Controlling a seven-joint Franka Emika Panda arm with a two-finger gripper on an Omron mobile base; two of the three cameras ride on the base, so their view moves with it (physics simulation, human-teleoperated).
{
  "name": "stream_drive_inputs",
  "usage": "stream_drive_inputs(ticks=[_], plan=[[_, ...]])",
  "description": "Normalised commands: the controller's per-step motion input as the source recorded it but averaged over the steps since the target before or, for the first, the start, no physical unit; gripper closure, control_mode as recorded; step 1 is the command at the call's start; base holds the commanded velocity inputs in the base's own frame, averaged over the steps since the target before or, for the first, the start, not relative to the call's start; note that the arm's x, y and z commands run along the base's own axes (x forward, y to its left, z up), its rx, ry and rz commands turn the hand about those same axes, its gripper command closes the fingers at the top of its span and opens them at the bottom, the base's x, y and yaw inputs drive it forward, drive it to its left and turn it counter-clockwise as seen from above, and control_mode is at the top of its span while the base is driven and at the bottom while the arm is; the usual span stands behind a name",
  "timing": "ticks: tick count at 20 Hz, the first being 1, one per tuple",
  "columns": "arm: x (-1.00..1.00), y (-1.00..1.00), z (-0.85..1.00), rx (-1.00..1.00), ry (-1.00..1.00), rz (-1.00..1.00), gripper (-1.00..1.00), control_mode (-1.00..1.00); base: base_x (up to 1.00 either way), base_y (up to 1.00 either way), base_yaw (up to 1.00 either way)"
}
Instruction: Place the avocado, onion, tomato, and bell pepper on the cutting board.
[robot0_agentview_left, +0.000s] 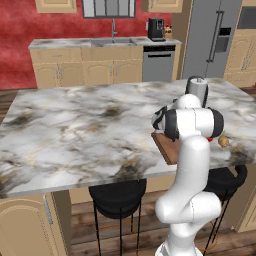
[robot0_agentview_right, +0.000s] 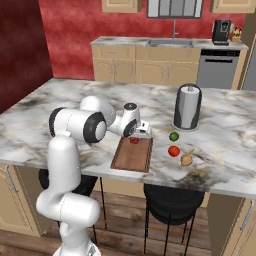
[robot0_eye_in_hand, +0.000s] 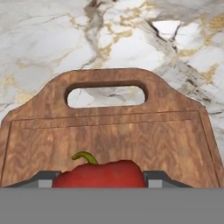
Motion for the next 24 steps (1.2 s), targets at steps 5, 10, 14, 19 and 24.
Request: stream_drive_inputs(ticks=[5,10,14,19,24], plan=[[0.02,0.0,-0.18,0.0,0.0,0.0,-1.0,-1.0,0.0,0.0,0.0],[0.0,0.0,-0.01,0.0,0.0,0.0,-1.0,-1.0,0.0,0.0,0.0],[-0.03,-0.04,0.0,0.0,0.0,0.0,-1.0,-1.0,0.0,0.0,0.0],[-0.07,-0.06,0.11,0.0,0.0,0.0,-1.0,-1.0,0.0,0.0,0.0],[-0.14,-0.1,0.41,0.01,0.0,0.0,-1.0,-1.0,0.0,0.0,0.0]])
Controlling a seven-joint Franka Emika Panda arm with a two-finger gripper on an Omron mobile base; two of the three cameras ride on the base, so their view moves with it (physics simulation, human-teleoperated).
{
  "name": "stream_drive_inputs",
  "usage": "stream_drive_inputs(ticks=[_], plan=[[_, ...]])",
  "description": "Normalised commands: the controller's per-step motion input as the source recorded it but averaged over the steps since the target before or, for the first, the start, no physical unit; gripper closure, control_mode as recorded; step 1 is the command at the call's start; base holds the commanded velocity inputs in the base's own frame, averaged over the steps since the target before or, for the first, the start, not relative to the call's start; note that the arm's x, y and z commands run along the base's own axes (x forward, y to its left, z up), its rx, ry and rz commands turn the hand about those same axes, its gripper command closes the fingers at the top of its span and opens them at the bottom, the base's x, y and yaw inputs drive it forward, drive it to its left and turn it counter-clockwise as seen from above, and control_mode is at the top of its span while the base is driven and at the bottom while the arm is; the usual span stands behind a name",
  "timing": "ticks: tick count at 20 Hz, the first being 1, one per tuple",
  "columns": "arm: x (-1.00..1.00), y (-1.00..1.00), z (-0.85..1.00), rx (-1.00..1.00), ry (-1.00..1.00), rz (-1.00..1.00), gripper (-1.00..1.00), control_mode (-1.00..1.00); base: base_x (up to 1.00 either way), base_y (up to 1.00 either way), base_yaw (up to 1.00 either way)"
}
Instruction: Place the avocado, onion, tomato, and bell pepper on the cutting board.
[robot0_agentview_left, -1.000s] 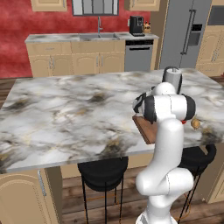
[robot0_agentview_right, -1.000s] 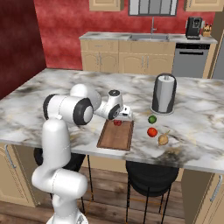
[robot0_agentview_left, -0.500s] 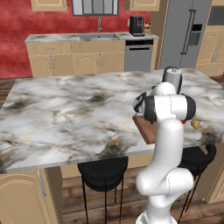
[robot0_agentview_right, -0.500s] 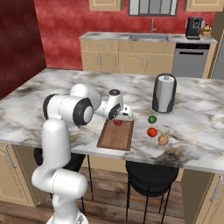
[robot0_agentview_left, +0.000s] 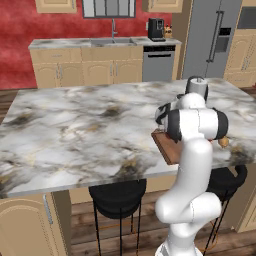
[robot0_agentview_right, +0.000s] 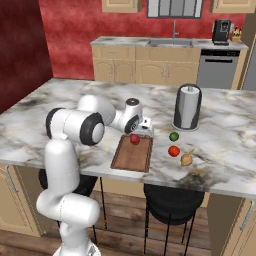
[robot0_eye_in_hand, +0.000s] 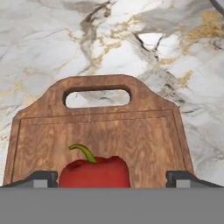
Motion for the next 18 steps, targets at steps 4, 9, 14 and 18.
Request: stream_drive_inputs(ticks=[4,9,14,18], plan=[[-0.17,-0.08,0.47,0.0,-0.02,0.0,-1.0,-1.0,0.0,0.0,0.0],[-0.21,-0.18,0.36,0.0,-0.01,0.0,-1.0,-1.0,0.0,0.0,0.0],[-0.17,-0.47,0.15,0.0,0.0,-0.01,-1.0,-1.0,0.0,0.0,0.0],[-0.1,-0.59,0.01,0.0,0.0,-0.02,-1.0,-1.0,0.0,0.0,0.0]])
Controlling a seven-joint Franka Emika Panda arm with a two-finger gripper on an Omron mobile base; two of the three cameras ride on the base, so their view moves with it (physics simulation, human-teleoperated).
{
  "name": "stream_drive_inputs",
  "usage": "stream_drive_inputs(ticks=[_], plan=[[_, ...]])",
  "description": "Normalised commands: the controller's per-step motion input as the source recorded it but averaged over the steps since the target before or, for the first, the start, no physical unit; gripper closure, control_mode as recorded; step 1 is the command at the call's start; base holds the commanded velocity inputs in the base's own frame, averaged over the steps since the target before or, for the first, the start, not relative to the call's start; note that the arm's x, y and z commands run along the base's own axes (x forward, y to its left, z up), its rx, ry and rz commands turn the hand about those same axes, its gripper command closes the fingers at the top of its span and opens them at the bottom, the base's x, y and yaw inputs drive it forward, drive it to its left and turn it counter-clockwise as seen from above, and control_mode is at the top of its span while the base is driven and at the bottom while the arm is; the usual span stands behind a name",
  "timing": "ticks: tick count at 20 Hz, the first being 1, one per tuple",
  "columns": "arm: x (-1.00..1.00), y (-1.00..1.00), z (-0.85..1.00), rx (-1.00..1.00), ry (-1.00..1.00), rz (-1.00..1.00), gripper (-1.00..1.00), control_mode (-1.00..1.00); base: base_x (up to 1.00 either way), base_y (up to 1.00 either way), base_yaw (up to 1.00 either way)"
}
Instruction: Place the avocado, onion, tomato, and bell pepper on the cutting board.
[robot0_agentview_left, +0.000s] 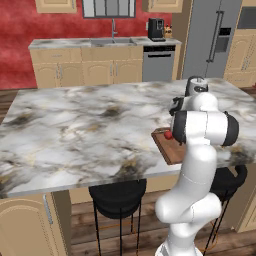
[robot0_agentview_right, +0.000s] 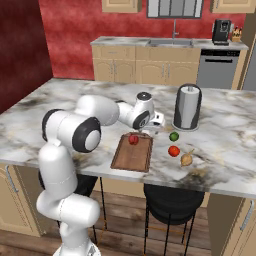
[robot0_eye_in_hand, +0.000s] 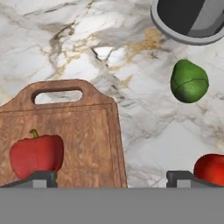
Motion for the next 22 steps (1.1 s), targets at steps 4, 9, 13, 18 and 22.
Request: stream_drive_inputs(ticks=[4,9,13,18,22], plan=[[0.0,-0.61,0.0,0.0,0.0,-0.03,-1.0,-1.0,0.0,0.0,0.0],[0.02,-0.56,0.0,0.0,0.01,-0.03,-1.0,-1.0,0.0,0.0,0.0],[0.13,-0.45,0.0,0.0,0.02,-0.02,-1.0,-1.0,0.0,0.0,0.0],[0.23,-0.32,0.0,0.0,0.0,0.0,-1.0,-1.0,0.0,0.0,0.0],[0.31,-0.13,-0.08,0.02,-0.01,0.0,-1.0,-1.0,0.0,0.0,0.0]])
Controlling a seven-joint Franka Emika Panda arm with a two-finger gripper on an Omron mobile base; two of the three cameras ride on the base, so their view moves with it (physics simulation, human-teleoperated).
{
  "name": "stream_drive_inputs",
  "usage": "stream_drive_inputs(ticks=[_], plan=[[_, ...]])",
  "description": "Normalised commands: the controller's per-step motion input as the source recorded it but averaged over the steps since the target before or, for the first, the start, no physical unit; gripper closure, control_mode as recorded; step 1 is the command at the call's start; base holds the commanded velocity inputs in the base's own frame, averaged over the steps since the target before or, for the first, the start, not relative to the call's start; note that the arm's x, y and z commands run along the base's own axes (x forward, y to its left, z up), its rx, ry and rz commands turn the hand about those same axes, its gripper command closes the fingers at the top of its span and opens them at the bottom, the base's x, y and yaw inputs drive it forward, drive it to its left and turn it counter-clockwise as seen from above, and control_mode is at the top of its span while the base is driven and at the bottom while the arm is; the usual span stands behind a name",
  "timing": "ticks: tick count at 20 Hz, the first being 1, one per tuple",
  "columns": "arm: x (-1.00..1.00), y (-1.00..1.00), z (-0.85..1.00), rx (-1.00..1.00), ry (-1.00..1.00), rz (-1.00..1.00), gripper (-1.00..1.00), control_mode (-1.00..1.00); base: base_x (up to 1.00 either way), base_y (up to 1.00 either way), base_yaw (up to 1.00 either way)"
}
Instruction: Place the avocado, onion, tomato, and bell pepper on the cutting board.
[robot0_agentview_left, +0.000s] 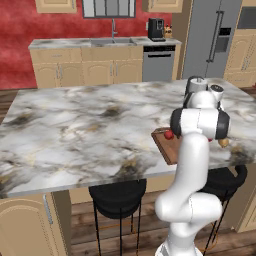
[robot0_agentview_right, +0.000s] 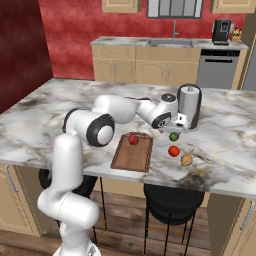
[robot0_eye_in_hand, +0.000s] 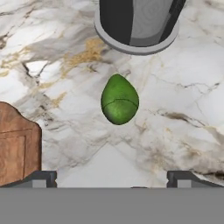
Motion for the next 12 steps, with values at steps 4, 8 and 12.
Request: stream_drive_inputs(ticks=[4,8,12], plan=[[0.23,-0.05,-0.21,0.03,-0.02,0.0,-1.0,-1.0,0.0,0.0,0.0],[0.17,0.0,-0.31,0.02,-0.02,0.0,-1.0,-1.0,0.0,0.0,0.0],[0.16,-0.01,-0.25,0.01,-0.02,0.0,-1.0,-1.0,0.0,0.0,0.0]])
